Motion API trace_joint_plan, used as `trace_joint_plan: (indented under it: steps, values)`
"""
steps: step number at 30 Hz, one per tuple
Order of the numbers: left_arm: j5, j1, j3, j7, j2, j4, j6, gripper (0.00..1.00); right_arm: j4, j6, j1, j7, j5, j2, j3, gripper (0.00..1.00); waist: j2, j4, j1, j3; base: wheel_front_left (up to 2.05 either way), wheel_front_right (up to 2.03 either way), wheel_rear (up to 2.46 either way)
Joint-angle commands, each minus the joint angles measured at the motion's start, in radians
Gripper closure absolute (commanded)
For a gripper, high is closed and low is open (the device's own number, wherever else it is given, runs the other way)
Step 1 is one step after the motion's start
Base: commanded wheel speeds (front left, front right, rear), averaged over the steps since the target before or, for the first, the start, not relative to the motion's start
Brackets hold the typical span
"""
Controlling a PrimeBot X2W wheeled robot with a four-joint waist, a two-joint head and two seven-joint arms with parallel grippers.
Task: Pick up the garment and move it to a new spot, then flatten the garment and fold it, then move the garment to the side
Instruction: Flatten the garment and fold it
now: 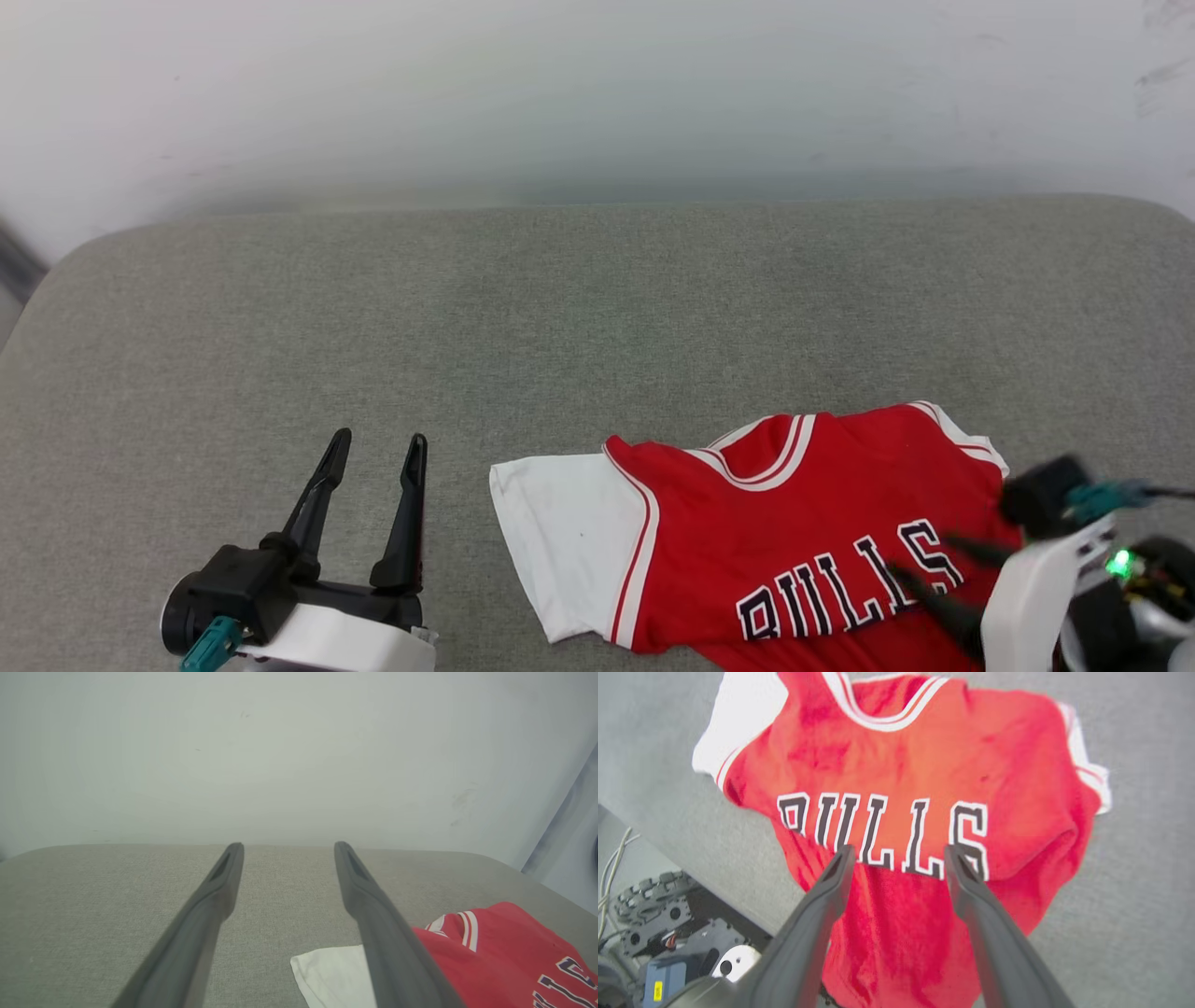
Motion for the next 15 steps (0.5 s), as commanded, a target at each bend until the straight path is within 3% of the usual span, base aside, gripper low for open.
trace_joint_plan:
  steps: [1, 9, 15]
  values:
    - [-0.002, 0.002, 0.003, -0.003, -0.002, -0.007, -0.001, 0.00, -0.009, 0.000, -0.027, -0.060, 0.002, 0.033, -0.040, 0.00, 0.0000, -0.003, 0.0000, 0.003, 0.00, 0.00, 0.00]
    - [-0.050, -0.019, -0.032, -0.003, 0.010, 0.004, -0.001, 0.00, 0.052, -0.001, -0.079, -0.558, -0.163, 0.179, -0.191, 0.00, 0.0000, -0.015, 0.0000, 0.030, 0.00, 0.00, 0.00]
    - [-0.094, -0.049, -0.116, 0.034, 0.072, 0.060, -0.001, 0.00, 0.132, 0.000, -0.066, -0.848, -0.311, 0.313, -0.302, 0.00, 0.0000, -0.035, 0.0000, 0.074, 0.00, 0.00, 0.00]
